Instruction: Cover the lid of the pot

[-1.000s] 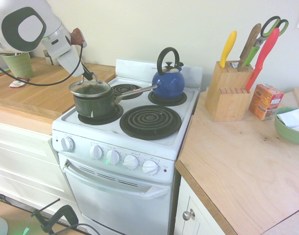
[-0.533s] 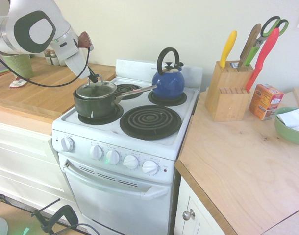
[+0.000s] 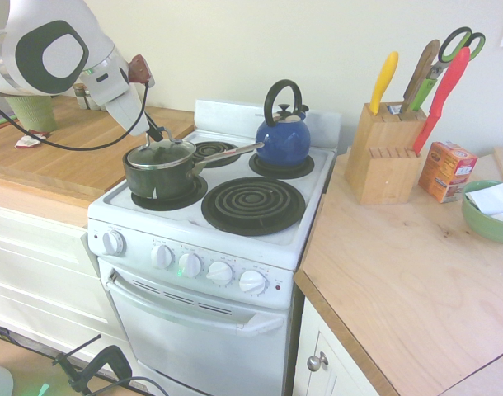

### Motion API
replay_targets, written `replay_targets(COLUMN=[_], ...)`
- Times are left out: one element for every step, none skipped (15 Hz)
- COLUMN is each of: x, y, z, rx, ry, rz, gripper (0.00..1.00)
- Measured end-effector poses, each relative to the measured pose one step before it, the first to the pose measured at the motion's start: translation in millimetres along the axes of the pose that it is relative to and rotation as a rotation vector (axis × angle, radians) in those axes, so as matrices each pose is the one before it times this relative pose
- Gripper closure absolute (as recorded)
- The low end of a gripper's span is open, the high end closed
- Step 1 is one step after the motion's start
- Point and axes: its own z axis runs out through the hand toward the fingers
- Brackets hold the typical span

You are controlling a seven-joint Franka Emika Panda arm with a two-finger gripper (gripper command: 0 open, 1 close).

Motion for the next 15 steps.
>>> replay_targets(x=[-4.23, -2.70, -0.80, -1.02, -0.02, 0.19, 0.98, 0.73, -0.24, -0.91, -0.57, -0.46, -0.98, -1.14, -0.39], y=[0.57, 0.67, -0.14, -0.36, 0.27, 1.13, 2.40, 1.78, 2.52, 4.44, 1.25, 1.66, 0.93, 0.17, 0.12], z=[-0.23, -0.26, -1.28, -1.06, 0.18, 1.02, 2.12, 1.27, 1.71, 3.72, 0.50, 0.36, -0.06, -0.11, -0.38], rx=[-0.00012, -0.00004, 0.00276, 0.00234, -0.00074, -0.00300, -0.00463, 0.00684, 0.00362, 0.00046, 0.01533, 0.00885, 0.00561, 0.00203, 0.00081], ry=[-0.00195, -0.00105, 0.00040, 0.00019, 0.00011, 0.00005, 0.00071, 0.00038, -0.00064, -0.00191, -0.00115, -0.00069, -0.00050, -0.00037, 0.00008], rz=[-0.00890, -0.00565, -0.00192, -0.00231, 0.00000, 0.00060, 0.00243, 0.00202, 0.00026, -0.00078, -0.00038, -0.00035, -0.00191, -0.00244, -0.00095], gripper=[1.00, 1.00, 1.00, 1.00, 1.00, 1.00, 1.00, 1.00, 1.00, 1.00, 1.00, 1.00, 1.00, 1.00, 1.00])
